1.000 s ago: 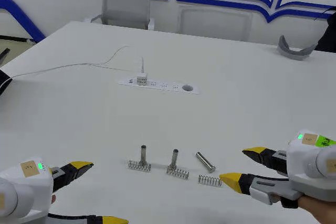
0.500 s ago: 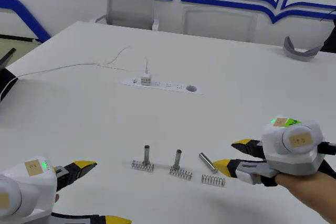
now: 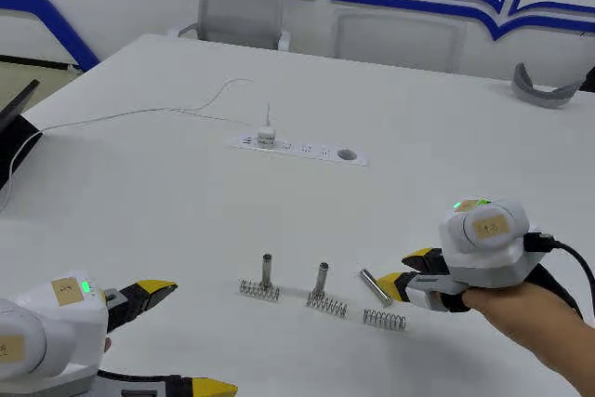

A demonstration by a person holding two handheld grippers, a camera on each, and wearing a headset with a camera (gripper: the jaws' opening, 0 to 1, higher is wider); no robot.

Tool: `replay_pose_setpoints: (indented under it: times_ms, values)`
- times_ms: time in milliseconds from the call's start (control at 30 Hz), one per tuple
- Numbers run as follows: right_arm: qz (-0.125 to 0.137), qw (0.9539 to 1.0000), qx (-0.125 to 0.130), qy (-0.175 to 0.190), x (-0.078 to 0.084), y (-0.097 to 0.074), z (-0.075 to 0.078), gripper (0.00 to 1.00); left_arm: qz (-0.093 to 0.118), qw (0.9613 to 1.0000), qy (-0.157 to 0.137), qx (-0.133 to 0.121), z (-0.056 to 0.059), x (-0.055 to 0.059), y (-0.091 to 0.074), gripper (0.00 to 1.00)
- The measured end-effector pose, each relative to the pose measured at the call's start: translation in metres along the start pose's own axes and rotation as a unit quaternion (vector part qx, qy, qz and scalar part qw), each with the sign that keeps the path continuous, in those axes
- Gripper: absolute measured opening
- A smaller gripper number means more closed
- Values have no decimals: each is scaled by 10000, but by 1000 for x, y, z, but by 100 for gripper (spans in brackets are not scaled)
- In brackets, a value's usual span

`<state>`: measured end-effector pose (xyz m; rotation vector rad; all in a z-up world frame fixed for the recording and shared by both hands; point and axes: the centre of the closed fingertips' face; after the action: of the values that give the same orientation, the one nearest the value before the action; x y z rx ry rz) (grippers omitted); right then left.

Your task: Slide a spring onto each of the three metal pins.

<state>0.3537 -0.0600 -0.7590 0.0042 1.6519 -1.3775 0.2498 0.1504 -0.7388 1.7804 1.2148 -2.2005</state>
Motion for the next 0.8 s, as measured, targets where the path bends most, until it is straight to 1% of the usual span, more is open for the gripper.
replay_pose_setpoints:
  times_ms: [100,300,400,533,800]
  values:
    - [-101,9999,-16,56,1,7,1,29,-14,10000,-10,-6,0,1,0,86]
    - [-222,9997,-67,72,-5,18,-2,25,-42,10000,-31,-7,0,3,1,86]
    - [-318,9995,-76,46,-6,24,-2,23,-46,10000,-36,-4,0,4,1,86]
    - [-430,9991,-48,47,-6,31,-2,20,-62,10000,-51,-9,-1,5,1,85]
    - [-602,9981,-90,116,-2,44,-4,17,-83,9999,-80,-17,-3,8,1,85]
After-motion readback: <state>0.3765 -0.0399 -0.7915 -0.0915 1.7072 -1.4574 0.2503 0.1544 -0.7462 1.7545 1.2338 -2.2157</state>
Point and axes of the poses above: the centre of the closed fingertips' face, and the gripper's own axes: y roughly forward along the fingers, z roughly to its right, x roughly out of its underside, and after that the axes turned 8 degrees about -z, right-handed
